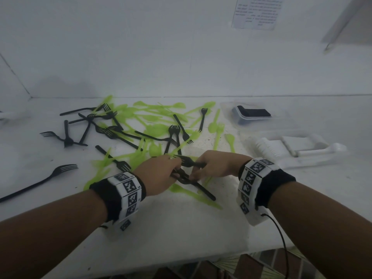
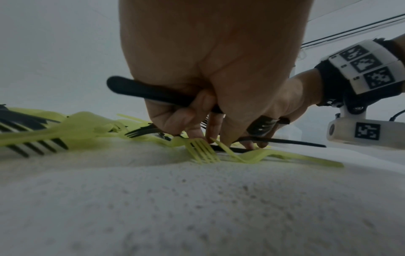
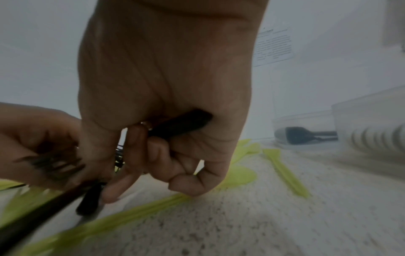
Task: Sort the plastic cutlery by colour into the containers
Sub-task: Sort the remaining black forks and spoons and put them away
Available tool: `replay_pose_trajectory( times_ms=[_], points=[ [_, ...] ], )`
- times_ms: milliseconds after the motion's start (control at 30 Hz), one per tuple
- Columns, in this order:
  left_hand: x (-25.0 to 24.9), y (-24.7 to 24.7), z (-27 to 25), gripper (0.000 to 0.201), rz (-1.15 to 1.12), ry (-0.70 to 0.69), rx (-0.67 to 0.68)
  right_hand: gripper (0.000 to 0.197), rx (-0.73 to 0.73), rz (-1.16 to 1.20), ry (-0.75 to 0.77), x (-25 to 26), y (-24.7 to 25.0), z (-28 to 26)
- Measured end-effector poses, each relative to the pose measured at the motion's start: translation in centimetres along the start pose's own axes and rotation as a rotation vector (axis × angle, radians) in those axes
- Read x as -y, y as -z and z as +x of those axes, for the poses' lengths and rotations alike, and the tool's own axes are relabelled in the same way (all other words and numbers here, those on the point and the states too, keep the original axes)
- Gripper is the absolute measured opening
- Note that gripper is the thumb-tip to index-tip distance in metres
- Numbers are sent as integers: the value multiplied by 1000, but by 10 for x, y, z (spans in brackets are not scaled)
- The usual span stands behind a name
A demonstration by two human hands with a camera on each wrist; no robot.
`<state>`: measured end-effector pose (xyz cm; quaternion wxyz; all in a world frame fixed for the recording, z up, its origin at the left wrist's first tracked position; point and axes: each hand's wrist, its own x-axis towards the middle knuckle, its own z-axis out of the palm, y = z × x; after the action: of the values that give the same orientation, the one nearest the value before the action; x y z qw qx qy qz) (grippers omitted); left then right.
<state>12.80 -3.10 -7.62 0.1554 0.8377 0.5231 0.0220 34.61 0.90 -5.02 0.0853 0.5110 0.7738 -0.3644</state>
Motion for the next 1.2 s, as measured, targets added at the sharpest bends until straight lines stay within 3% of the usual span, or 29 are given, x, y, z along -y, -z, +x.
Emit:
replay_pose_trajectory(
  times_ms=[100,300,533,900,1100,1200],
  points=[
    [-2,0,-1,18,9,16,1,23,-14,-29,4,2,2,-2],
    [-9,3,-3,38,-15,16,7,26,-239,187,-66,-9,18,-9],
    [-10,0,-2,38,83,78,47,22,-640,496,-124,-21,23,-4],
    [-22,0,3,36,7,148,22,25,-590,450,-134,-12,6,6],
    [-31,0,0,60,108,280,-27,21,-597,432,-111,-8,2,10],
    [-31,1,1,59,103,327,-23,21,-590,423,-121,-8,0,13]
  ],
)
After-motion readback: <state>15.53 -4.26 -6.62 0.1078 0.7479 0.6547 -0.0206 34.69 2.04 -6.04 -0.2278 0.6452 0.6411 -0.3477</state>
